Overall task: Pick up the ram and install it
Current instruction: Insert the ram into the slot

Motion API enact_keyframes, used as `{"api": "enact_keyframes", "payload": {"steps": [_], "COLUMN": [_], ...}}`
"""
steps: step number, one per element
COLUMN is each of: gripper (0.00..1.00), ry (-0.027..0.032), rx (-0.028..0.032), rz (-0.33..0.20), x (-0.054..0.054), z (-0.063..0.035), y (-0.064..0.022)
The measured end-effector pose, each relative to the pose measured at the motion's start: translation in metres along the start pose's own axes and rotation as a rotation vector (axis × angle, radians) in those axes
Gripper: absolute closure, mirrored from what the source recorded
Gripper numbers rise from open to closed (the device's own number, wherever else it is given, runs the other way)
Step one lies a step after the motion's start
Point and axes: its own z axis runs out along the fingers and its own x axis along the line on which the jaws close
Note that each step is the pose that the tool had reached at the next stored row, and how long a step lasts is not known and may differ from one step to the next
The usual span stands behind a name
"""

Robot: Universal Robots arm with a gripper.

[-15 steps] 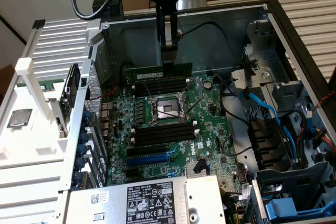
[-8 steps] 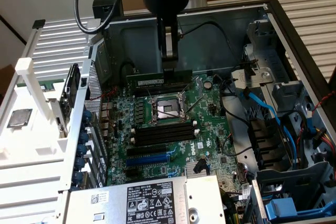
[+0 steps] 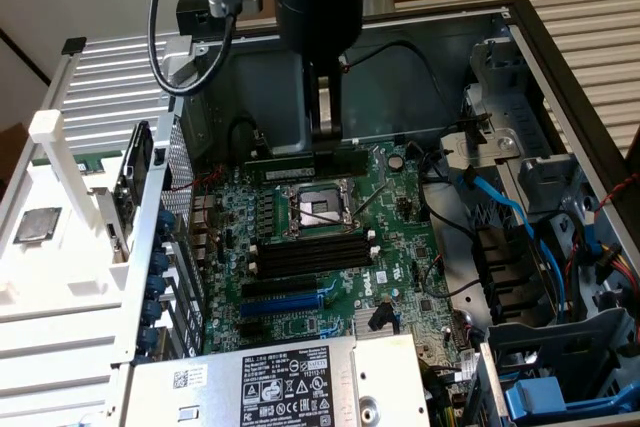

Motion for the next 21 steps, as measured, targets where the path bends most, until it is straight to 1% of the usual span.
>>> {"api": "enact_keyframes", "payload": {"steps": [4,5,7,10,17,21], "gripper": [0.88,0.88,0.88,0.88,0.88,0.88], "ry": [-0.003,-0.0049,-0.005,-0.0057,-0.0098,-0.01], "rx": [-0.0001,0.0,-0.0001,-0.0002,-0.0003,-0.0004], "rz": [0.0,0.0,0.0,0.0,0.0,0.0], "x": [0.003,0.006,0.007,0.008,0.014,0.016], "z": [0.0046,0.0077,0.0092,0.011,0.013,0.0139], "y": [-0.0002,-0.0004,-0.0004,-0.0005,-0.0007,-0.0007]}}
